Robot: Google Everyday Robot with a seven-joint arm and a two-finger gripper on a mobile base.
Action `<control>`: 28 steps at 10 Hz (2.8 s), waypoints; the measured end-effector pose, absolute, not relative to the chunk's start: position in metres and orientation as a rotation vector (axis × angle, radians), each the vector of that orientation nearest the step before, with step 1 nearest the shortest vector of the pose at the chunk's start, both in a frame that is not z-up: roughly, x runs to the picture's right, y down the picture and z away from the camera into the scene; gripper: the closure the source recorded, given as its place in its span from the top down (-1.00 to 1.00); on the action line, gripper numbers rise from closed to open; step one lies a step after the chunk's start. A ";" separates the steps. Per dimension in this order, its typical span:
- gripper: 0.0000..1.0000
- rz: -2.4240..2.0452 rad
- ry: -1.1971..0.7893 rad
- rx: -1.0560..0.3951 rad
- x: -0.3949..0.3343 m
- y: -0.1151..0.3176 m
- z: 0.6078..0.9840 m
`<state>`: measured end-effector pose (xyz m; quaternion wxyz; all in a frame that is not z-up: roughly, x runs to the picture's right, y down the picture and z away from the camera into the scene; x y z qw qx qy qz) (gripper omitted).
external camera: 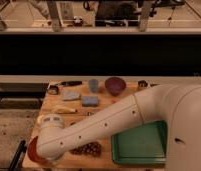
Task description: Stack bowls on top of each other
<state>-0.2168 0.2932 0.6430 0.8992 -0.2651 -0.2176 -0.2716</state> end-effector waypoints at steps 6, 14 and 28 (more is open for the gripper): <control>0.60 -0.607 -0.536 -0.565 -0.258 0.316 0.671; -0.80 -0.606 -0.561 -0.567 -0.227 0.340 0.705; -1.00 -0.498 -0.390 -0.319 -0.113 0.139 0.656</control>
